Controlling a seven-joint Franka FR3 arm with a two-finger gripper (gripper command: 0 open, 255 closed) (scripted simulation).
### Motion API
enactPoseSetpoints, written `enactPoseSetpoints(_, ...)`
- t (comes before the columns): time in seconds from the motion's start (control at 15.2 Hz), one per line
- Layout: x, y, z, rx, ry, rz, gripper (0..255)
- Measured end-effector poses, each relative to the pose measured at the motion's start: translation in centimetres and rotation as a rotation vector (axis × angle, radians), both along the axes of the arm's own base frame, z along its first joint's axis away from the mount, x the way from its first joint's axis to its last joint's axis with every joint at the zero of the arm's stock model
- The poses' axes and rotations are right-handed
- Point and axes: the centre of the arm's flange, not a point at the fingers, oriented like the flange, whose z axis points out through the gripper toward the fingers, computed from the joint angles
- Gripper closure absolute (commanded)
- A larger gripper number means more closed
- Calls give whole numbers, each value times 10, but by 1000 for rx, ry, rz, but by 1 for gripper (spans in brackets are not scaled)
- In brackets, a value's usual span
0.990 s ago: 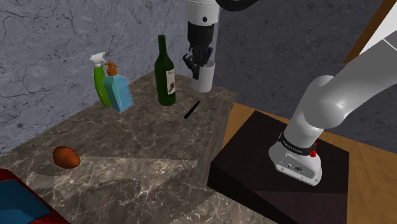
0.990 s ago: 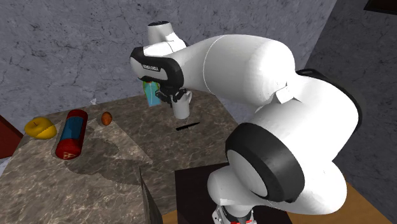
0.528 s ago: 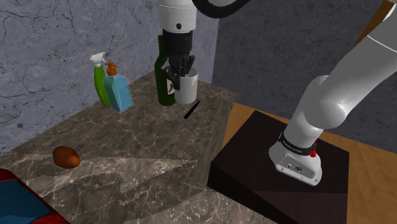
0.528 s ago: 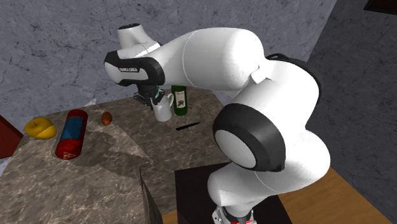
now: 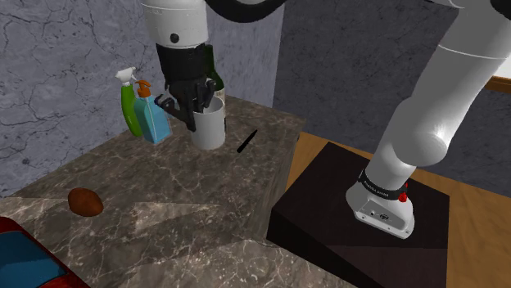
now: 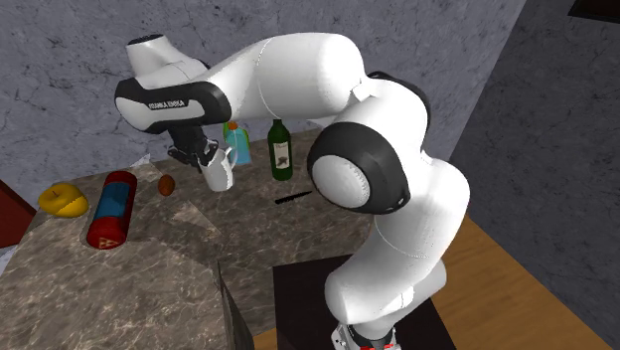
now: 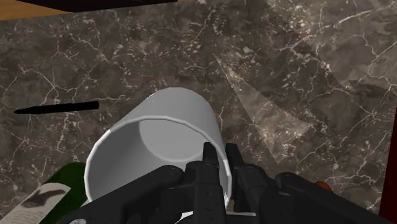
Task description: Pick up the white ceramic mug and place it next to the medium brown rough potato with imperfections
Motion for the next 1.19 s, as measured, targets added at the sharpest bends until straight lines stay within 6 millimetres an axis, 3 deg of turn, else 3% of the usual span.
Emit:
enactPoseSetpoints(0.59, 6, 115, -5, 2, 0, 1, 255)
enactPoseSetpoints(1.19, 6, 122, -48, 1, 0, -2, 255)
